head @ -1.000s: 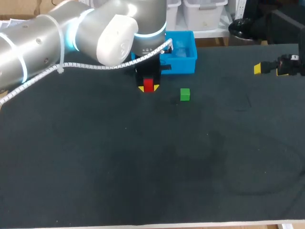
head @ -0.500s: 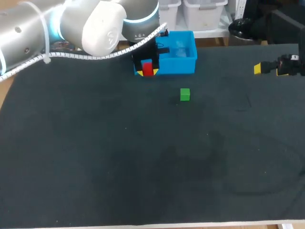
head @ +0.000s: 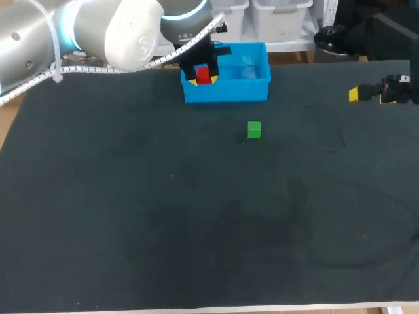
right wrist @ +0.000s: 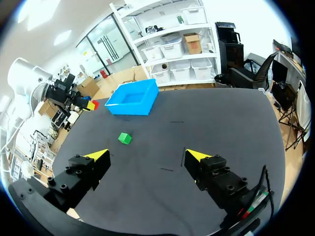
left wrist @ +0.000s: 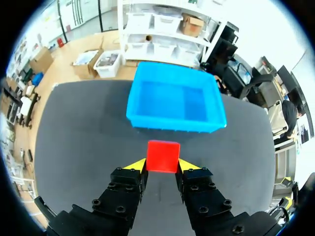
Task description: Use the left arm to pick the red cube and place it into the blue plastic box first, then use the right arm to grasp the green cube and put it into the same blue plastic box after the first action is fully finished.
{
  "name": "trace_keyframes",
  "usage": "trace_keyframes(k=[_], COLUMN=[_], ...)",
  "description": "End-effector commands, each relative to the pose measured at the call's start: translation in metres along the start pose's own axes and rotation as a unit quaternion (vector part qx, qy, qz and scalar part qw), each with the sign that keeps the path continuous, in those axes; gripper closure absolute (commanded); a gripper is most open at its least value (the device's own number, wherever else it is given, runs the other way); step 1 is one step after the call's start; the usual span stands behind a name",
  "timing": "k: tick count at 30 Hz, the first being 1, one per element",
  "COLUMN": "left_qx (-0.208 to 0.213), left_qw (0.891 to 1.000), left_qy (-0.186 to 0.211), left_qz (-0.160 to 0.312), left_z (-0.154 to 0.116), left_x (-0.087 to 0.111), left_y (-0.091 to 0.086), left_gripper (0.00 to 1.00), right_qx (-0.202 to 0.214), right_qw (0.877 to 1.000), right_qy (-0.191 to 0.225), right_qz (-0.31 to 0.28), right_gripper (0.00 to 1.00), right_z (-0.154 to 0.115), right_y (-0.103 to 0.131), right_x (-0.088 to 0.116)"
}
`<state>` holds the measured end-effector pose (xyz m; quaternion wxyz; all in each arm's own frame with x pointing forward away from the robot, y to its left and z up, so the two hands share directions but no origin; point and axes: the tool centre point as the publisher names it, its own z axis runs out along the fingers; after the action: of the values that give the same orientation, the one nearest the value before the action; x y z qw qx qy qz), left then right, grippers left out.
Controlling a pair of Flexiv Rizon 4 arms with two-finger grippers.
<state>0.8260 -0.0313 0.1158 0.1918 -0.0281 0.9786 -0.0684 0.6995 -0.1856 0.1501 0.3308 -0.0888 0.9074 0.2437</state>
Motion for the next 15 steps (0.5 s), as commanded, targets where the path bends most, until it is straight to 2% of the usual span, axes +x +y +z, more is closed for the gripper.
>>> trace_keyframes(k=[1,10,15], left_qx=[-0.001,0.002,0.012], left_qw=[1.0,1.0,1.0], left_qy=[0.001,-0.015,-0.017], left_qz=[0.001,-0.002,-0.02], left_z=[0.004,0.009,0.015], left_x=[-0.02,-0.053,-0.069], left_y=[-0.007,-0.013,-0.015], left_gripper=[1.0,1.0,1.0], right_qx=[0.001,0.001,0.001], right_qw=[1.0,1.0,1.0], right_qy=[0.0,0.0,0.0], right_qz=[0.0,0.0,0.0], right_gripper=[0.0,0.0,0.0], right_z=[0.0,0.0,0.0], right_y=[0.0,0.0,0.0], right_x=[0.0,0.0,0.0])
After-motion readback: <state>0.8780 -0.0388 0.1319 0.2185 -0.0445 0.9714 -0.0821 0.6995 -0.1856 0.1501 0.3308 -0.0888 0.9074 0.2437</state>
